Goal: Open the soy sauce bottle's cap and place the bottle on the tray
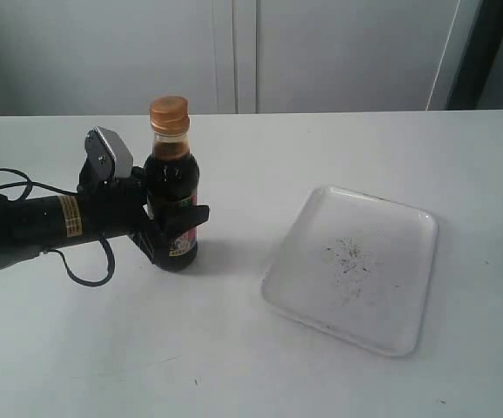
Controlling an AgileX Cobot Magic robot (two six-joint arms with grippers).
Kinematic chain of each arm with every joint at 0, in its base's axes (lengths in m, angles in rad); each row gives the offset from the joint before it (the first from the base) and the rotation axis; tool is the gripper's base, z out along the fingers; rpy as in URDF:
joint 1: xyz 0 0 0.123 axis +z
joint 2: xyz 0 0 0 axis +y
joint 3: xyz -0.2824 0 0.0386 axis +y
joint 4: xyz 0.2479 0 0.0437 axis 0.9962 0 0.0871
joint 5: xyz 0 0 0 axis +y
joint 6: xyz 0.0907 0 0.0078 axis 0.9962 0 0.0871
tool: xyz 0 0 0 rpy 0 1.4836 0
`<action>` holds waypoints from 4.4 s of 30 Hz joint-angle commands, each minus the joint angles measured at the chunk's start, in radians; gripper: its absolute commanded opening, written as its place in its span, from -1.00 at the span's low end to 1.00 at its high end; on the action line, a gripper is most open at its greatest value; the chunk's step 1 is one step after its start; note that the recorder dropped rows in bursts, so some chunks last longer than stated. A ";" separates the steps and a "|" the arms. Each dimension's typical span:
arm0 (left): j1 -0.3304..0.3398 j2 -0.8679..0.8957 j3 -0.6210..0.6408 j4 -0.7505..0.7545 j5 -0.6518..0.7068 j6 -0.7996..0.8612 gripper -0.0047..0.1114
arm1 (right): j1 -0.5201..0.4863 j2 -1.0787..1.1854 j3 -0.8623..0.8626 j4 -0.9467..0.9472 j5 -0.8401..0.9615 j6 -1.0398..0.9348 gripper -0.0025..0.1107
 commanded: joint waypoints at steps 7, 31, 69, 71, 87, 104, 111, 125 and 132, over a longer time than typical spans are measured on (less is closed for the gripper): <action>-0.004 -0.003 -0.001 0.038 0.012 0.004 -0.92 | -0.004 -0.006 0.002 0.009 -0.437 0.176 -0.96; -0.004 -0.003 -0.001 0.029 0.012 0.013 -0.92 | -0.004 0.641 -0.468 -0.133 -0.593 0.190 -0.96; -0.004 -0.003 -0.001 0.027 0.012 0.027 -0.92 | 0.523 1.516 -0.595 0.324 -0.986 -0.591 -0.96; -0.004 -0.003 -0.001 0.027 0.012 0.027 -0.92 | 0.542 1.537 -0.629 0.350 -0.939 -0.668 -0.96; -0.004 -0.003 -0.001 0.027 0.012 0.027 -0.92 | 0.647 1.686 -0.891 0.569 -0.724 -1.023 -0.96; -0.004 -0.003 -0.001 0.027 0.012 0.031 -0.92 | 0.649 1.796 -1.104 0.775 -0.606 -1.228 -0.96; -0.004 -0.003 -0.001 0.027 0.012 0.031 -0.92 | 0.692 1.797 -1.118 0.837 -0.618 -1.353 -0.96; -0.004 -0.003 -0.001 0.027 0.012 0.033 -0.92 | 0.716 1.788 -1.165 0.899 -0.632 -1.403 -0.96; -0.004 -0.003 -0.001 0.027 0.012 0.038 -0.92 | 0.716 1.788 -1.295 0.899 -0.617 -1.403 -0.96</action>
